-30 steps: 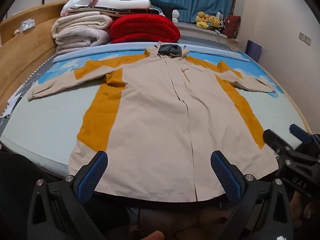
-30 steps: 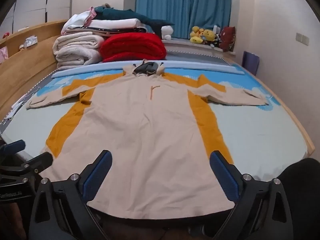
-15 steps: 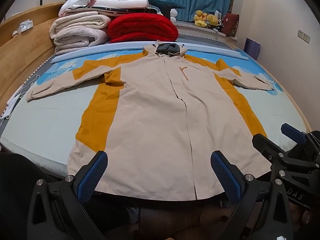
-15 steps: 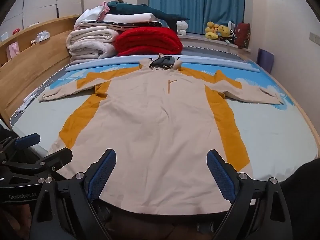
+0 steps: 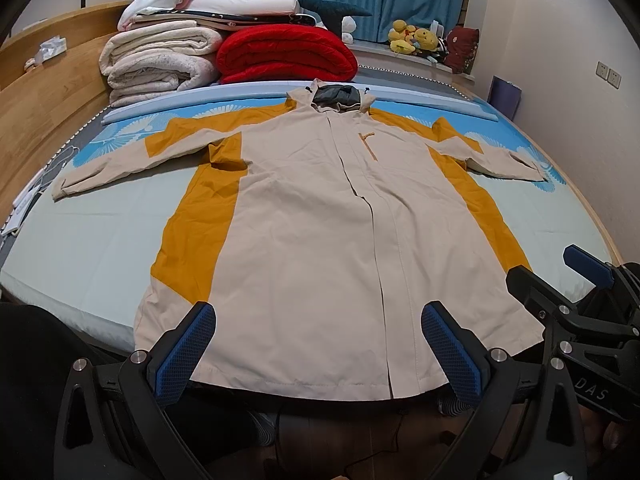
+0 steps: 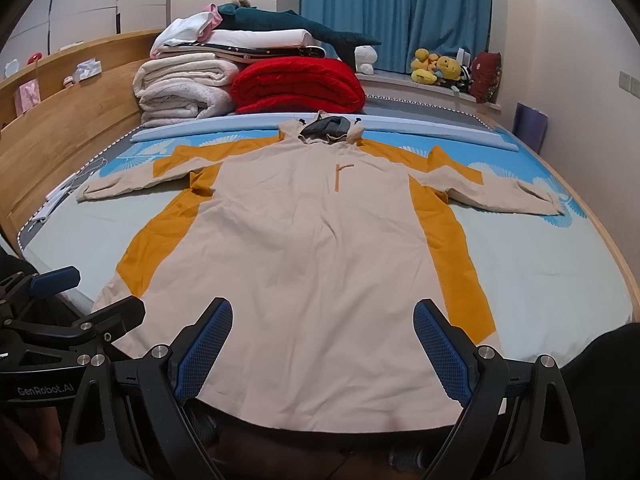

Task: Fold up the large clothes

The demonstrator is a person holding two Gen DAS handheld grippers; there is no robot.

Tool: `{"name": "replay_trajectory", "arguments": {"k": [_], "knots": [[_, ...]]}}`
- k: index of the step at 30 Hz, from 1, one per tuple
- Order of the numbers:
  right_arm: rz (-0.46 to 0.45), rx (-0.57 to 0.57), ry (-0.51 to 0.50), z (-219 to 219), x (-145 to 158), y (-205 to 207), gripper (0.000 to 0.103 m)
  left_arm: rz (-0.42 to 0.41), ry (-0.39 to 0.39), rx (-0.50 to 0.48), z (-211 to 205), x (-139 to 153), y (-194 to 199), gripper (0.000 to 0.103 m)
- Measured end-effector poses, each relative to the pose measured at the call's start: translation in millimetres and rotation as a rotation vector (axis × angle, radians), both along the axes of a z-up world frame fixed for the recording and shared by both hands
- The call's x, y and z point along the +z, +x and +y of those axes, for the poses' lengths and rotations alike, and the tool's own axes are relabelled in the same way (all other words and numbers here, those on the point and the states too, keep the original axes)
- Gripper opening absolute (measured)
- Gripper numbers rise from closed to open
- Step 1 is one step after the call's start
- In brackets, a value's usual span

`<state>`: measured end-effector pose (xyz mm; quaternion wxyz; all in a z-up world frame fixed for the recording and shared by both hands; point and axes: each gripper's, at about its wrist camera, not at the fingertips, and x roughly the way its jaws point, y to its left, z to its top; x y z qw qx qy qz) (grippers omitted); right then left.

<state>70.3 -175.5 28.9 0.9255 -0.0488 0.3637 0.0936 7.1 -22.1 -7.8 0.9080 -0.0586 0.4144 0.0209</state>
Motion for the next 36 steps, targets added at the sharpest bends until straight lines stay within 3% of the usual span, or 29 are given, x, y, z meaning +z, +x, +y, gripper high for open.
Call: {"name": "replay_trajectory", "arguments": {"k": [36], "knots": [[-0.009,-0.005,-0.005,2.5,-0.8,1.3,0.092,0.0,0.001,0.0,1.5,-5.3,-2.6,0.102]]}}
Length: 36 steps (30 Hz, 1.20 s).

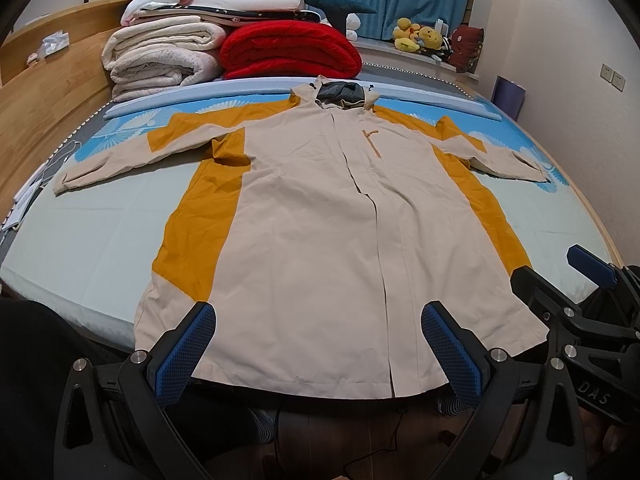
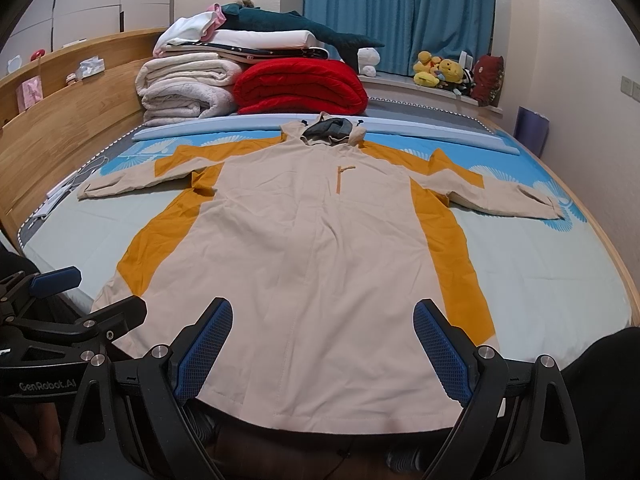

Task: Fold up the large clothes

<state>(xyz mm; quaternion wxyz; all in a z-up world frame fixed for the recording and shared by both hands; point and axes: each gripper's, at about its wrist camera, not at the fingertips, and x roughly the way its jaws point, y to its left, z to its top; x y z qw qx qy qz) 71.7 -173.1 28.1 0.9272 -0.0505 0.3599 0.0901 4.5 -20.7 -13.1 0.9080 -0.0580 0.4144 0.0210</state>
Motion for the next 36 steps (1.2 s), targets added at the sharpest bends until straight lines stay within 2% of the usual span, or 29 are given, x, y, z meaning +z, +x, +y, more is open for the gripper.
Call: {"name": "replay_trajectory", "arguments": {"k": [17,24,27,29,32,35,36], "knots": [[-0.004,-0.003,-0.001,0,0,0,0.092,0.0,-0.001,0.0,0,1,0,0.102],[-0.007,-0.005,-0.003,2,0,1,0.092,-0.022,0.006,-0.024,0,-1,-7,0.098],[-0.01,-0.011,0.009,3,5,3,0.092,-0.038,0.022,-0.039,-1,5,-9,0.087],[-0.017,-0.016,0.022,-1,8,5,0.092,-0.053,0.03,-0.035,-1,12,-10,0.066],[-0.034,-0.024,0.033,-5,13,5,0.09,-0.047,-0.011,-0.013,4,25,-8,0.045],[-0.058,-0.034,0.047,-13,20,6,0.078,-0.057,-0.034,0.006,7,41,-6,0.033],[-0.063,-0.037,0.055,-16,22,7,0.07,-0.07,-0.034,0.007,8,47,-6,0.031]]}}
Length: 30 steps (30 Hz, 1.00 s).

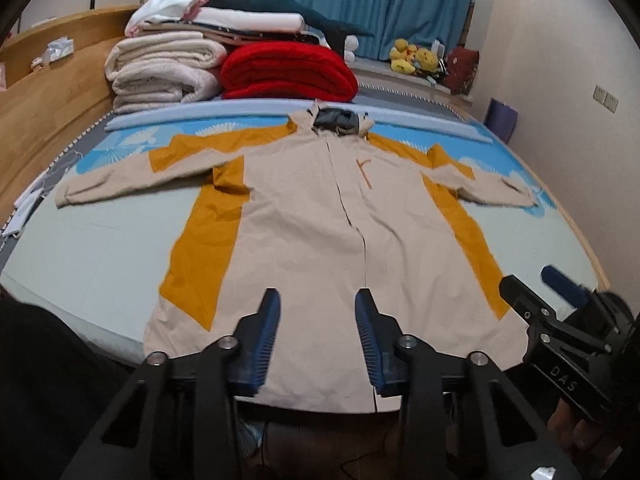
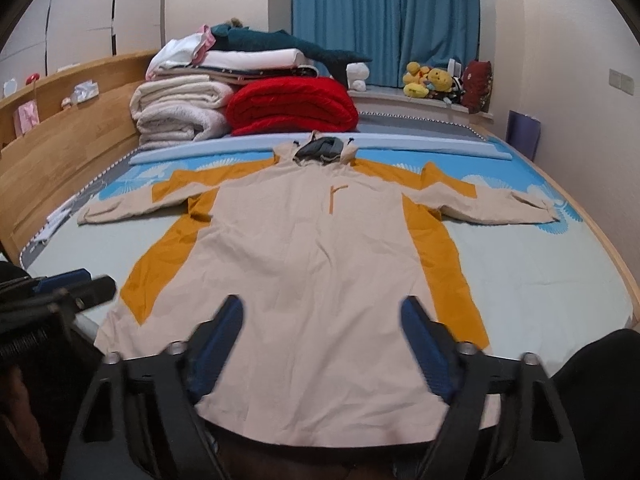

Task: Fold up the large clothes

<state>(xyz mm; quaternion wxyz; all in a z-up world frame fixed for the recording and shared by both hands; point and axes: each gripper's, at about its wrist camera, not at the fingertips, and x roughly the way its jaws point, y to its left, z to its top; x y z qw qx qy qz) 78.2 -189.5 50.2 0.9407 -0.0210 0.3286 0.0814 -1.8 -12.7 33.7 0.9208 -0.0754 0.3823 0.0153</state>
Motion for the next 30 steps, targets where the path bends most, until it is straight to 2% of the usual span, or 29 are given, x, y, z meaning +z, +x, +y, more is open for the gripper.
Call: {"name": "replay_trajectory", "arguments": {"k": [1,4,7,10,13,17,23,27,30], "knots": [[-0.006,-0.004,0.006,-2,2,1,0.063,-0.008,-0.001,-0.001,1,4,1,0.027],[-0.021,-0.016,0.026,-10,9,3,0.051,-0.034,-0.008,-0.01,6,15,8,0.024],[-0.045,-0.008,0.022,-17,21,10,0.051,-0.067,0.042,-0.029,10,23,24,0.024],[-0.069,0.034,0.006,-16,34,22,0.051,-0.081,0.049,-0.039,22,31,50,0.025],[-0.121,0.061,-0.033,-14,52,49,0.051,-0.097,0.066,-0.036,41,39,83,0.025],[-0.15,0.059,-0.011,-18,74,96,0.051,-0.099,0.069,-0.009,78,41,133,0.025],[-0.218,0.049,0.01,-14,98,179,0.051,-0.053,0.121,0.102,148,23,200,0.025],[-0.252,0.074,0.006,-3,108,239,0.053,0.03,0.064,0.221,211,-4,235,0.025],[-0.27,0.098,-0.013,10,106,276,0.059,0.085,0.026,0.339,263,-30,251,0.024]]}}
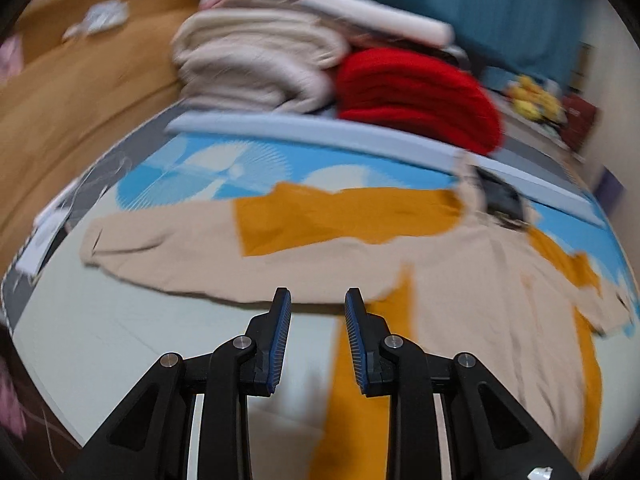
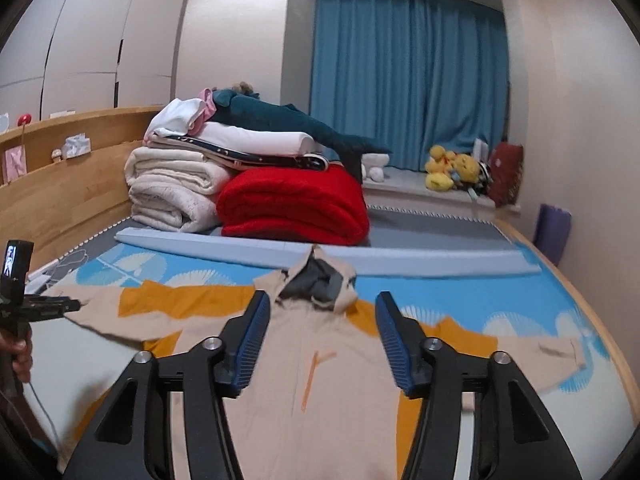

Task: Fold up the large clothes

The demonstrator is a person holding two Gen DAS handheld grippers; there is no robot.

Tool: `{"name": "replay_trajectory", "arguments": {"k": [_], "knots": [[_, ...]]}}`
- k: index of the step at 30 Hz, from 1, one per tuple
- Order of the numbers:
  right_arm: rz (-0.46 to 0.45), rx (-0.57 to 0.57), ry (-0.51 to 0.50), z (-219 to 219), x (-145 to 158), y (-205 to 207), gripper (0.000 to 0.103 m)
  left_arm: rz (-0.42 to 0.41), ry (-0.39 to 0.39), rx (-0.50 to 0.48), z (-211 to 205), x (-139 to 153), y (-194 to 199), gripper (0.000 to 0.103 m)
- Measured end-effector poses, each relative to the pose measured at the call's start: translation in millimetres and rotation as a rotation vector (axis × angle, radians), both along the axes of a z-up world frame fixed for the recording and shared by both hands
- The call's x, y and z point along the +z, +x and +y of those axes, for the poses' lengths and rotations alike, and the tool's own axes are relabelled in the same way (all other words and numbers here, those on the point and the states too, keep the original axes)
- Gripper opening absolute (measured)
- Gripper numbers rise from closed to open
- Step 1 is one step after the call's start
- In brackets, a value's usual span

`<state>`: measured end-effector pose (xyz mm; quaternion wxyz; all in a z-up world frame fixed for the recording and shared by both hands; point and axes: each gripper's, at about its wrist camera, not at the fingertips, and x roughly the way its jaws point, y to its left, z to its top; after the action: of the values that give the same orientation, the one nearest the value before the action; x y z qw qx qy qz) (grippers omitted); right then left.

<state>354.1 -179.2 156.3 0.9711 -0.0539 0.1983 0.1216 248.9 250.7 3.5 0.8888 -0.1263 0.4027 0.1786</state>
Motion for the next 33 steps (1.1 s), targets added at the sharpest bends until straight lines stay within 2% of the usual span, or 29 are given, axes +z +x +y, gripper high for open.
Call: {"name": "replay_trajectory", "arguments": {"k": [2,4,5,8,14,15,16,17,18,19,20,23,26,28,30,31,32,33], "knots": [[0.008,0.012,0.001,6,-9,23,0.063,0.023,-0.031,0.068,30,-14,6,0.024],[0.036,0.018,0.017,8,-26,42,0.077,0.04,-0.048,0.138,62,-29,10,0.024],[0.068,0.014,0.03,8,-35,51,0.079,0.052,-0.049,0.174,77,-36,11,0.024],[0.189,0.039,0.106,8,-57,76,0.08,0.062,-0.121,0.295,128,-60,9,0.024],[0.202,0.05,0.112,15,-69,96,0.077,0.043,-0.222,0.488,210,-90,-4,0.026],[0.213,0.05,0.116,15,-73,100,0.071,0.038,-0.24,0.514,221,-94,-7,0.026],[0.222,0.049,0.115,18,-70,100,0.057,0.036,-0.257,0.54,232,-99,-10,0.028],[0.238,0.045,0.112,21,-74,106,0.048,0.034,-0.272,0.564,241,-103,-12,0.03],[0.25,0.038,0.113,21,-78,109,0.033,0.026,-0.289,0.593,253,-108,-16,0.031],[0.265,0.035,0.118,20,-82,112,0.023,0.02,-0.307,0.625,263,-113,-19,0.033],[0.278,0.036,0.121,20,-86,116,0.022,0.015,-0.324,0.651,271,-118,-22,0.035],[0.314,0.042,0.122,20,-96,124,0.022,-0.012,-0.404,0.739,298,-135,-36,0.035],[0.338,0.046,0.102,22,-105,128,0.026,-0.044,-0.487,0.801,316,-151,-47,0.035],[0.36,0.051,0.088,24,-112,131,0.045,-0.064,-0.504,0.8,321,-157,-47,0.035],[0.369,0.044,0.079,24,-117,131,0.051,-0.064,-0.476,0.781,321,-156,-42,0.032],[0.377,0.043,0.075,25,-120,132,0.051,-0.063,-0.467,0.778,322,-155,-39,0.027],[0.386,0.044,0.075,24,-121,132,0.051,-0.068,-0.473,0.776,323,-156,-38,0.009],[0.395,0.045,0.077,24,-122,133,0.051,-0.07,-0.489,0.774,322,-156,-36,0.004]]}}
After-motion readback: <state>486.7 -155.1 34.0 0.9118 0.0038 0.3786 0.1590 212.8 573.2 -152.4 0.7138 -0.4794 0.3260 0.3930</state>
